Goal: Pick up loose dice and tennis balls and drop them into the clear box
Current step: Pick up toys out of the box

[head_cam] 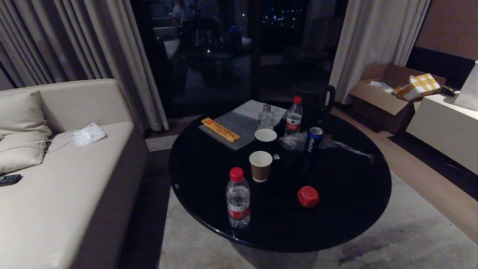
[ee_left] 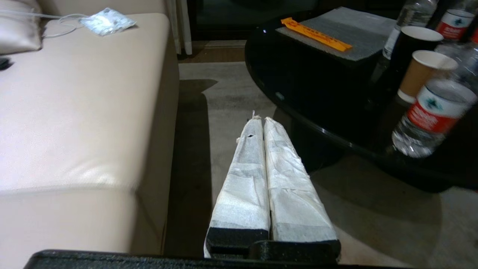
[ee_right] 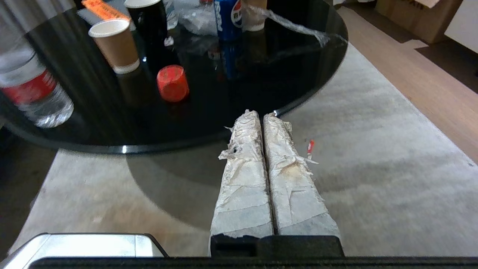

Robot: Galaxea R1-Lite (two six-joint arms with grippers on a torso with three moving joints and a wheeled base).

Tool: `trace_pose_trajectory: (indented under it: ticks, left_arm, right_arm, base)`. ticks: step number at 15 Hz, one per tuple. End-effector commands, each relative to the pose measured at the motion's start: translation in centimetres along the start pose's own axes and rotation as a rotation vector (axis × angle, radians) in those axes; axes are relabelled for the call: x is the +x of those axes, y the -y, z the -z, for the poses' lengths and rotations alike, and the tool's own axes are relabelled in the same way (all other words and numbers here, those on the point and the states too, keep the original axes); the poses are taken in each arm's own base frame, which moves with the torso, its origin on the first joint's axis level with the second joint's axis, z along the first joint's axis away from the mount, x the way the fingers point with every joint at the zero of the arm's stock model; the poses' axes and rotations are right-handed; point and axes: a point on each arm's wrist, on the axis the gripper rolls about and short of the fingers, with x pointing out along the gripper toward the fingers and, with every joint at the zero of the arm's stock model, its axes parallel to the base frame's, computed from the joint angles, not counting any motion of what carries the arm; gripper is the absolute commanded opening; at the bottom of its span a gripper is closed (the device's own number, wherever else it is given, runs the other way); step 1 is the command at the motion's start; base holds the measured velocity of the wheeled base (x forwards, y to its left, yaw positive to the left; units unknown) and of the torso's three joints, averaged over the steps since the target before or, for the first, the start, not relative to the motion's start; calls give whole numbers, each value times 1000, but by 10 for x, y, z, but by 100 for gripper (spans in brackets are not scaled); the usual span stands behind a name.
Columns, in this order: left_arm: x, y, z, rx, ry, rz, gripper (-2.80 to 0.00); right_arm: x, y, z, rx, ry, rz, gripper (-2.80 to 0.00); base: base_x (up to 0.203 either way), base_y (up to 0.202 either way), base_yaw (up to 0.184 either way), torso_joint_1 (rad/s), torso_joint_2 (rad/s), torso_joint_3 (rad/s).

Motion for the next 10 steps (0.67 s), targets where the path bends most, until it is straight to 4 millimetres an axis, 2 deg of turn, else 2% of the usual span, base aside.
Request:
trace_pose_trajectory:
  ticks: [1, 2, 9, 10]
  left_arm:
    - [0, 0, 0, 4, -3, -1, -280]
    - [0, 0, 1, 4, -4, 0, -280]
    - [0, 0, 1, 4, -4, 2, -280]
    - [0, 0, 1, 4, -4, 0, -280]
  right_arm:
    - [0, 0, 0, 0, -1, -1, -280]
    - [0, 0, 0, 0, -3, -1, -280]
    - [0, 0, 0, 2, -4, -1, -280]
    - [0, 0, 0, 2, -4, -1, -280]
  base:
    - [172, 0, 0, 4, 2, 5]
    - [127, 0, 0, 2, 6, 2]
    - [0, 0, 0, 0, 0, 0]
    - [-5, -3, 97, 2, 2, 1]
